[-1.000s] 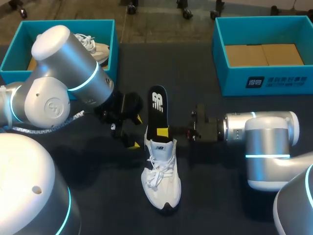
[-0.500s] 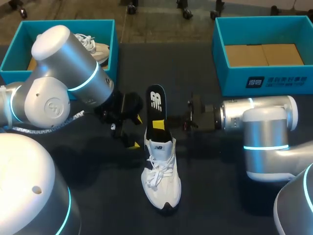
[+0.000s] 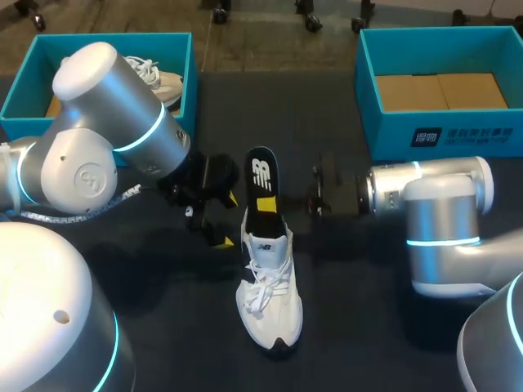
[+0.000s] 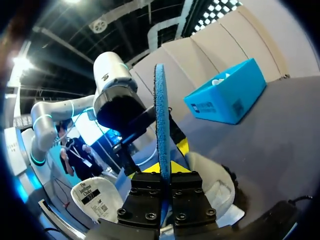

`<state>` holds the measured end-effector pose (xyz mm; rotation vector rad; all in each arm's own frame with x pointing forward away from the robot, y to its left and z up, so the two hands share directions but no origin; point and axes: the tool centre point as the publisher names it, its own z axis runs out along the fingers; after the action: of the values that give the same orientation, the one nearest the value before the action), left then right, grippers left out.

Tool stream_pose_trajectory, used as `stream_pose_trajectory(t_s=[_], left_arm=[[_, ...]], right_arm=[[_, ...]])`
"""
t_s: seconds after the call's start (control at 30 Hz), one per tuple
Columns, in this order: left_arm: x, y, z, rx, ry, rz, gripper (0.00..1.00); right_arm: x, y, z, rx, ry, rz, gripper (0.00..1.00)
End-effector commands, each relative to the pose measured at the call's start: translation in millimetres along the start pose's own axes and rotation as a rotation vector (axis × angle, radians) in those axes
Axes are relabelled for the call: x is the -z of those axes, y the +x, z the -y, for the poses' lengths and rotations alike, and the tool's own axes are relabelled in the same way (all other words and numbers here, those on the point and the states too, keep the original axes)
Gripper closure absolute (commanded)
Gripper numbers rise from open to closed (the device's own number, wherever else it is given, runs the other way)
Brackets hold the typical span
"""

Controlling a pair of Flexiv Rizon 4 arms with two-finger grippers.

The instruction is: Take the shoe out of the shoebox, open the shoe tongue, remove and reinsert the insole, then place the shoe into the shoebox

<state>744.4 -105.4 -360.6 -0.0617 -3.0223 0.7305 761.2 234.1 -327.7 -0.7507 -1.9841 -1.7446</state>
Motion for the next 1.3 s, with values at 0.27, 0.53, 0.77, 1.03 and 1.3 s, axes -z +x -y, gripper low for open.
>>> stream_pose_trajectory(t_s=[0.27, 0.53, 0.77, 1.03, 1.3], left_arm=[[-0.8, 0.1, -0.6, -0.001, 0.001, 0.000, 0.00], [-0.8, 0.1, -0.6, -0.001, 0.001, 0.000, 0.00], [-0.8, 0.1, -0.6, -0.001, 0.001, 0.000, 0.00], [-0.8, 0.1, -0.6, -0.001, 0.001, 0.000, 0.00], [-0.8, 0.1, -0.6, -0.001, 0.001, 0.000, 0.00]], right_arm=[[-0.5, 3.1, 37.4, -0.101, -0.030, 0.013, 1.00], [-2.8, 7.0, 31.9, -0.097, -0.015, 0.013, 0.69], [-4.5, 9.5, 10.0, -0.027, 0.011, 0.015, 0.62], [-9.2, -0.6, -2.5, -0.020, 0.041, -0.002, 0.76], [-11.6, -7.1, 2.0, -0.079, 0.042, -0.008, 1.00]])
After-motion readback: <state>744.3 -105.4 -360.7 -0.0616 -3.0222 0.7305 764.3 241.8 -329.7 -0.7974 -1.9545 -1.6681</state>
